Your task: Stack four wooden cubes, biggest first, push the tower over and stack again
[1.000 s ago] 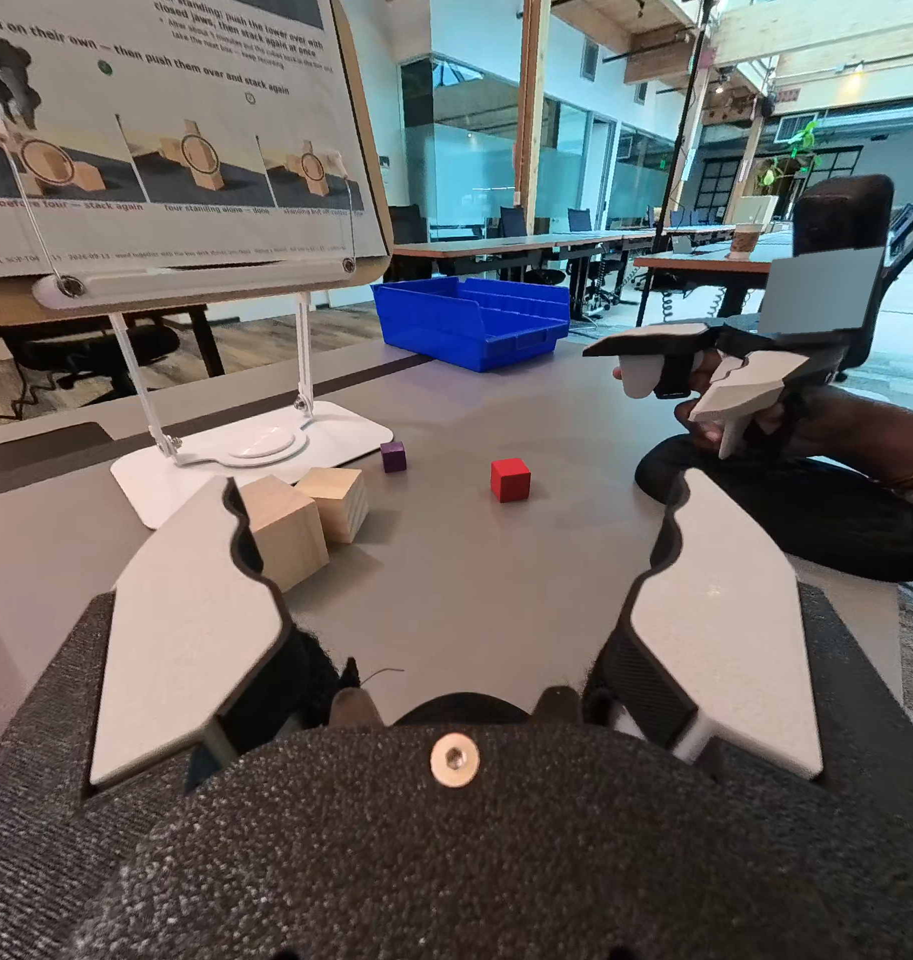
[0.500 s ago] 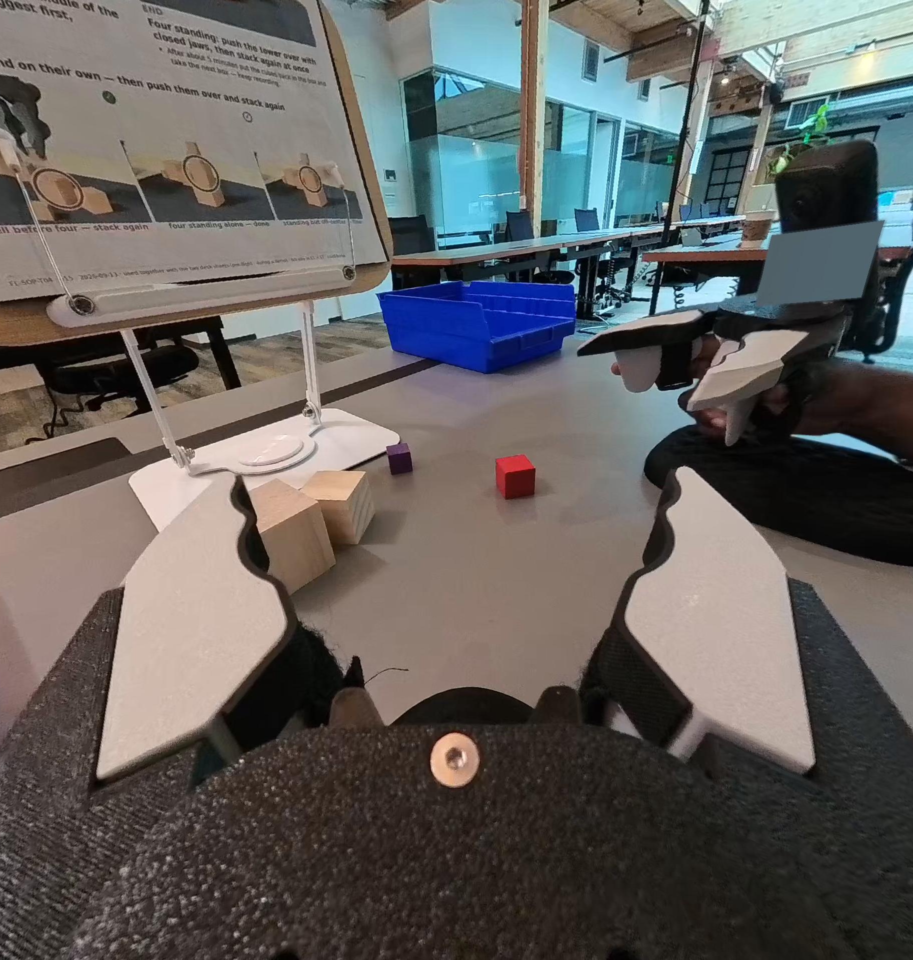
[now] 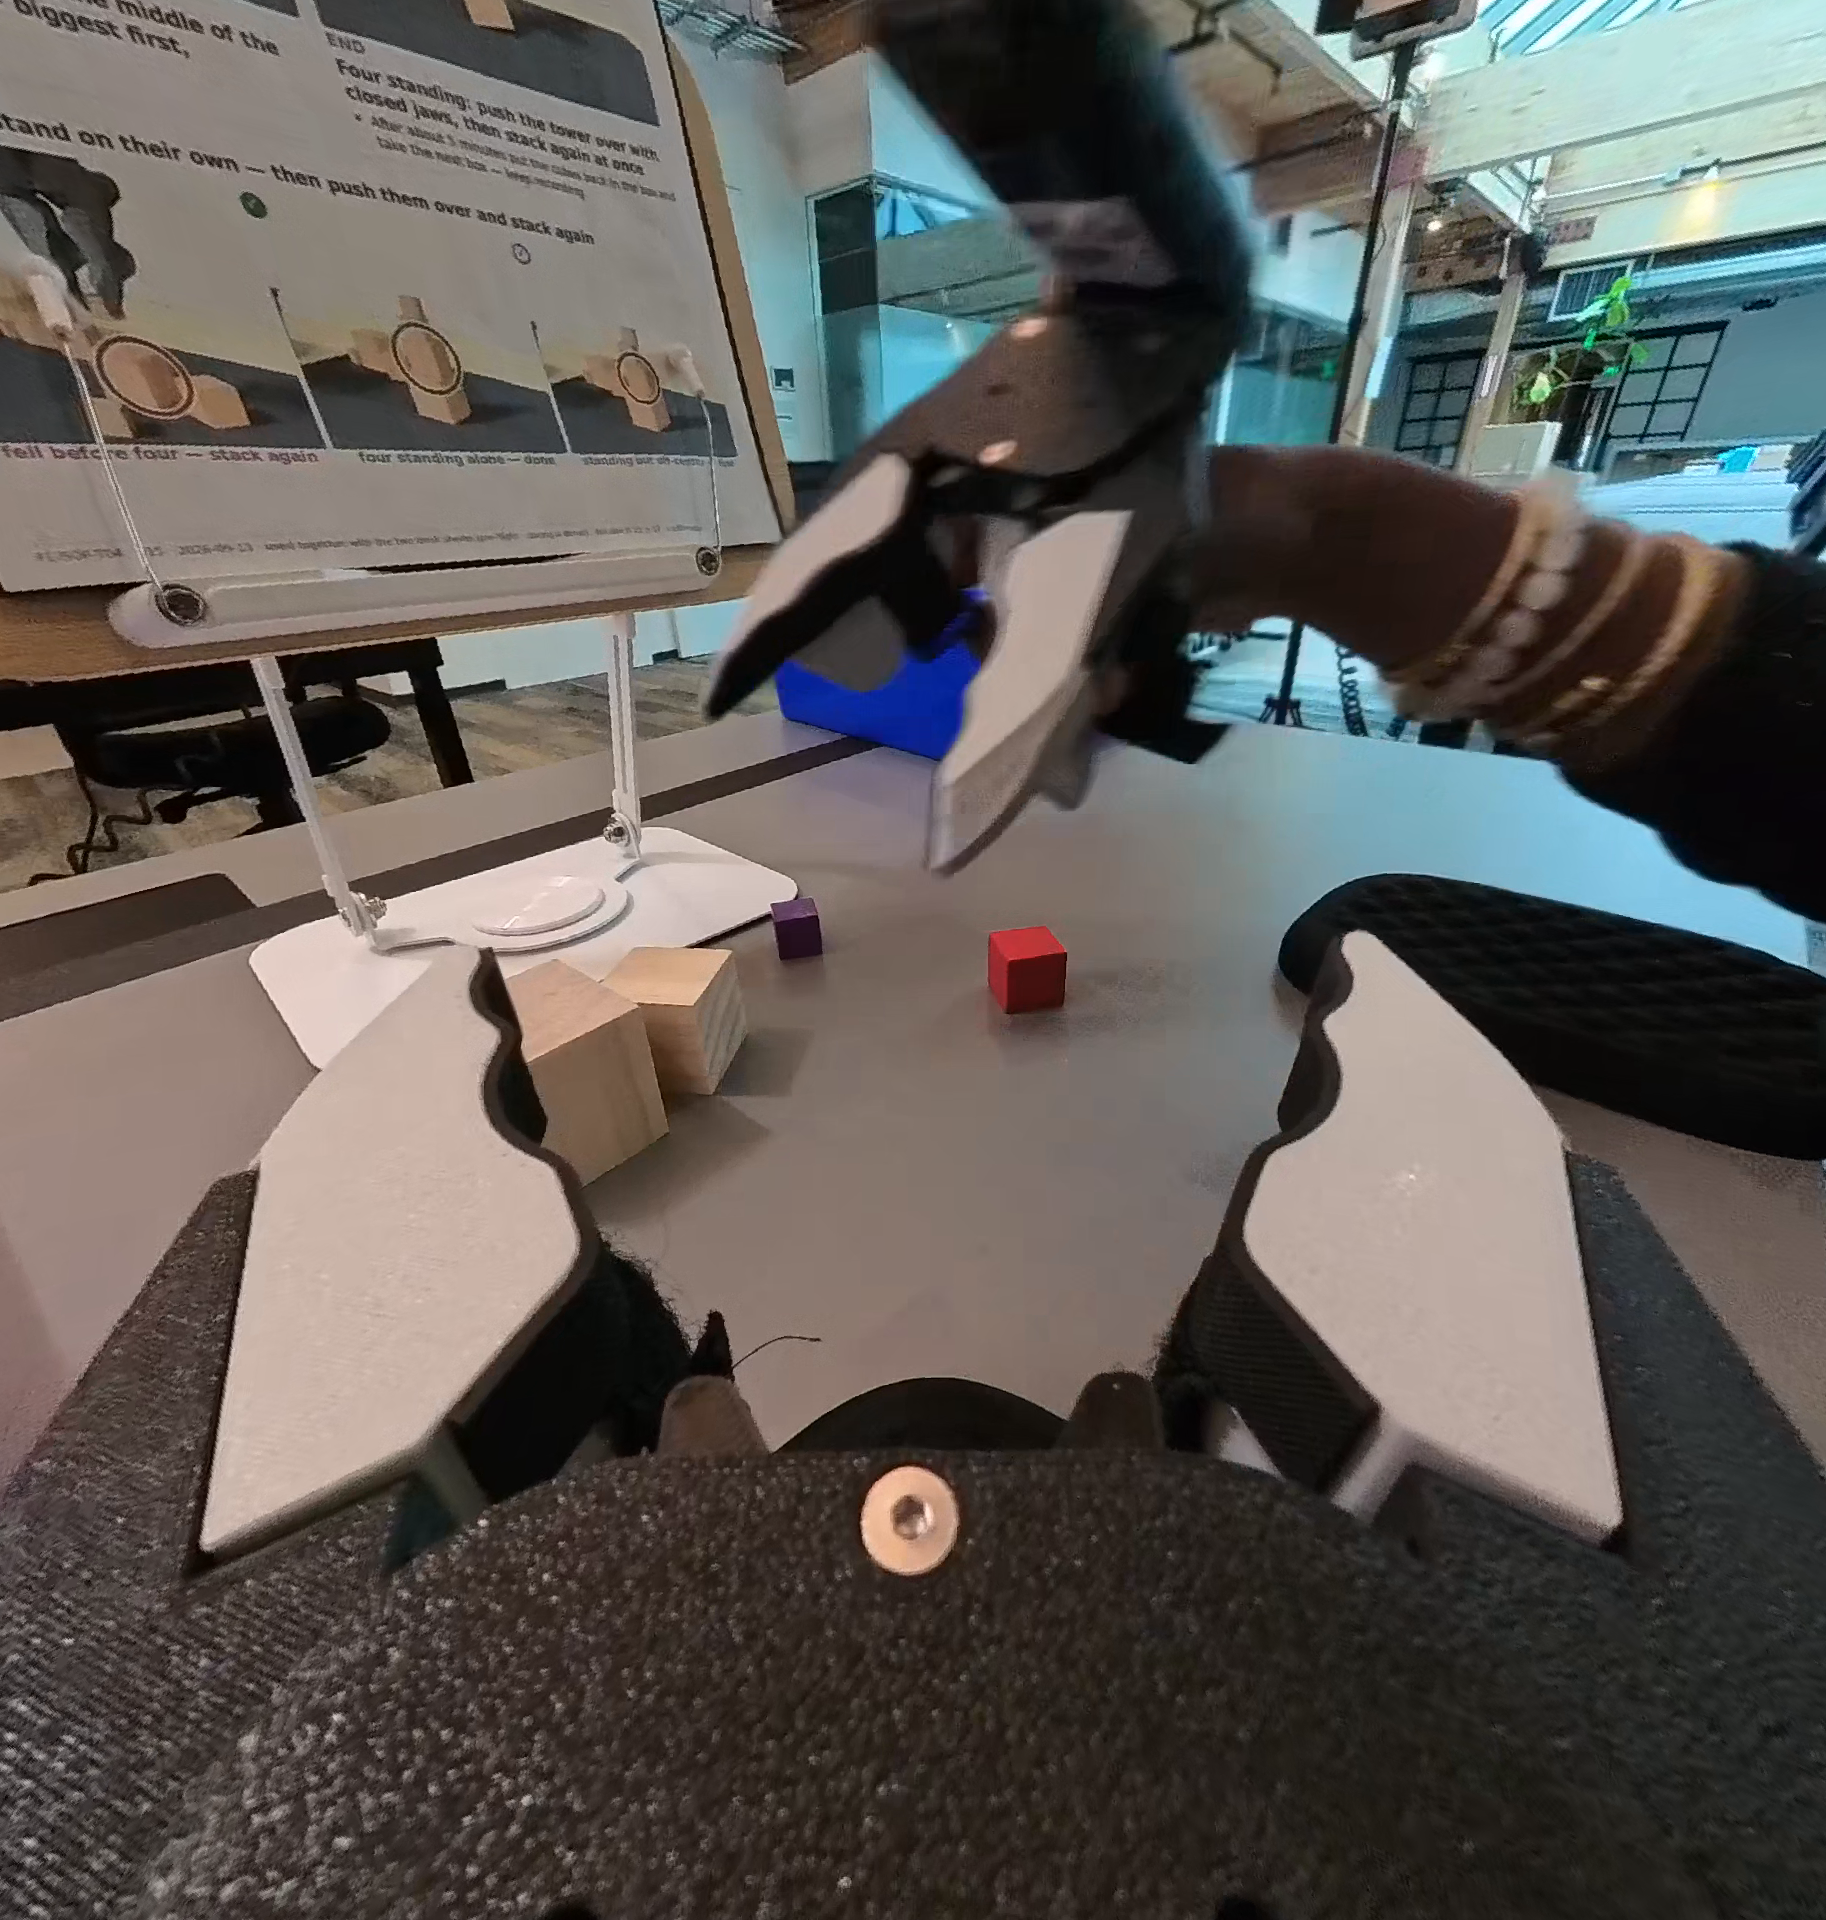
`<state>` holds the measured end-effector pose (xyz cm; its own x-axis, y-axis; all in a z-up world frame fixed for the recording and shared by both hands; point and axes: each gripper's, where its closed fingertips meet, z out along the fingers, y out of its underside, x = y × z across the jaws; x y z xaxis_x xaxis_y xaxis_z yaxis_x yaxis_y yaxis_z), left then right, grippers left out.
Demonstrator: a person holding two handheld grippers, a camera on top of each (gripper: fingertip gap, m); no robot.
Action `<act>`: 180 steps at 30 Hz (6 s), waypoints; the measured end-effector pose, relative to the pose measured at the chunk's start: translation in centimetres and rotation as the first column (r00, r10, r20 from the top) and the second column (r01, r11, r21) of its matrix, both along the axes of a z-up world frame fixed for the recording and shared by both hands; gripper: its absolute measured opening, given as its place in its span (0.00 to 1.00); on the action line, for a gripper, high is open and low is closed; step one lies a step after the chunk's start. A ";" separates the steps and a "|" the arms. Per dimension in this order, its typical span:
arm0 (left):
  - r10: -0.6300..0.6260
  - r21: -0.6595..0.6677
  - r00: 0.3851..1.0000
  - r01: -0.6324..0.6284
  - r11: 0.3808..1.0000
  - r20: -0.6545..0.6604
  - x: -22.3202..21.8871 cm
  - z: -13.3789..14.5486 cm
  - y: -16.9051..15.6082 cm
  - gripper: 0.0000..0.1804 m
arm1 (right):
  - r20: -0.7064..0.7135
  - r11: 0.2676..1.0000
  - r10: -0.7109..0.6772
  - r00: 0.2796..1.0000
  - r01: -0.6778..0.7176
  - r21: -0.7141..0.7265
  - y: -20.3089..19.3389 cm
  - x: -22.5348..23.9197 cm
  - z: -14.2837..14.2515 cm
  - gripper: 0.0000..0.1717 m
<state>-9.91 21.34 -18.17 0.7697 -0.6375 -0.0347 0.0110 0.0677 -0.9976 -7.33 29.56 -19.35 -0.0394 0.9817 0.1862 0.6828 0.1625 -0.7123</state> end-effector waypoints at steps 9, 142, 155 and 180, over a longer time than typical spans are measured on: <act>-0.029 -0.006 0.999 0.029 1.000 0.015 0.1 0.0 -0.2 0.76 | 0.339 0.990 0.138 0.930 -0.116 -0.085 3.9 -6.9 -6.4 0.63; -0.382 0.016 0.922 0.384 0.923 -0.060 3.1 -0.6 -3.9 0.74 | 0.249 0.961 -0.227 0.941 0.258 -0.100 6.4 5.7 -5.0 0.38; -0.387 0.019 0.921 0.388 0.922 -0.037 2.8 -0.4 -3.9 0.73 | 0.394 0.896 -0.280 0.875 0.386 -0.221 1.8 9.4 -7.5 0.34; -0.380 0.022 0.923 0.382 0.924 -0.051 3.0 -0.5 -3.9 0.72 | 0.283 0.973 0.217 0.934 -0.182 -0.144 -10.7 3.4 0.9 0.16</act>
<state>-6.92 17.47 -18.67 0.4662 -0.8803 -0.0877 -0.0028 0.0977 -0.9952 -3.88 18.82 -18.44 -0.2723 0.9619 0.0238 0.8266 0.2465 -0.5059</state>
